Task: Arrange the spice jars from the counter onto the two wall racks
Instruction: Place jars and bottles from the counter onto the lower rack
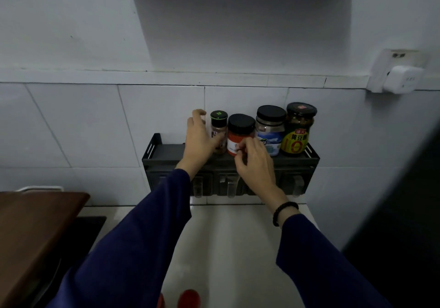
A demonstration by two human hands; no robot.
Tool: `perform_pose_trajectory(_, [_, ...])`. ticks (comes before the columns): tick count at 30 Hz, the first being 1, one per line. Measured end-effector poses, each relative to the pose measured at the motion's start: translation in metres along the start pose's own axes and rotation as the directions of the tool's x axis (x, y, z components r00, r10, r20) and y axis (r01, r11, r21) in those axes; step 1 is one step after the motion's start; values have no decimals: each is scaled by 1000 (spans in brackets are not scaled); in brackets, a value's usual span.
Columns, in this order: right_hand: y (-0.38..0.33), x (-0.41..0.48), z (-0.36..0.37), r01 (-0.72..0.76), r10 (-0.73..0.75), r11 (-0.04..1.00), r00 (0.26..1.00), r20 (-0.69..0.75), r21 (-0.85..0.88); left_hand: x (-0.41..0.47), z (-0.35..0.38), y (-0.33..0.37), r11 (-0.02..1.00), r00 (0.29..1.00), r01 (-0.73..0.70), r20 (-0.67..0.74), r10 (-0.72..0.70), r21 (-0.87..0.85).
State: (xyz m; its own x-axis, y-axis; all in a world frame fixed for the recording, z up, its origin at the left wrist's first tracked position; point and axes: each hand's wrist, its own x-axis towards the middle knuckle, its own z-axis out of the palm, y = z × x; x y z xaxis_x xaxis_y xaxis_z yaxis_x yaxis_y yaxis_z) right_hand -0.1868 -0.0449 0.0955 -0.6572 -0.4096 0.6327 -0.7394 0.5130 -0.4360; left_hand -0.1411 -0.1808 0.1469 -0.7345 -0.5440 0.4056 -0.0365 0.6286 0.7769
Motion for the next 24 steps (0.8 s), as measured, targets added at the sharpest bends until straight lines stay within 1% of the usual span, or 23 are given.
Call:
perform_pose_trajectory(1, [0,0,1,1,-1,1000,1000,-5,-5,-4,-2,-4,999,999,-12,-33,13,31])
perform_pose_trajectory(2, [0,0,2,-2,2,1000,1000,-8,-13,-9,-3,-9,998,1000,-19,-21,20,68])
perform_pose_trajectory(5, [-1,0,4,-8,8,999,1000,-5,-52,-15,-5,-17,991,985,9,170,-32,133])
perform_pose_trajectory(6, [-1,0,4,-7,7,998,1000,-1,-63,-15,-5,-18,986,976,16,213,-51,163])
perform_pose_trajectory(9, [0,0,4,-8,9,997,1000,11,-72,-9,-2,-16,969,948,-2,310,-77,245])
perform_pose_trajectory(12, [1,0,4,3,-2,997,1000,5,-81,-3,1,-13,966,910,9,398,-115,257])
perform_pose_trajectory(16, [1,1,4,7,-5,995,1000,16,-101,1,5,-16,961,892,35,425,-155,276])
perform_pose_trajectory(21, [-1,2,3,-2,5,994,999,32,-110,0,7,-24,930,893,-24,427,-145,366])
perform_pose_trajectory(24, [-2,2,2,-11,17,993,998,54,-121,-2,8,-26,918,900,-77,423,-103,388])
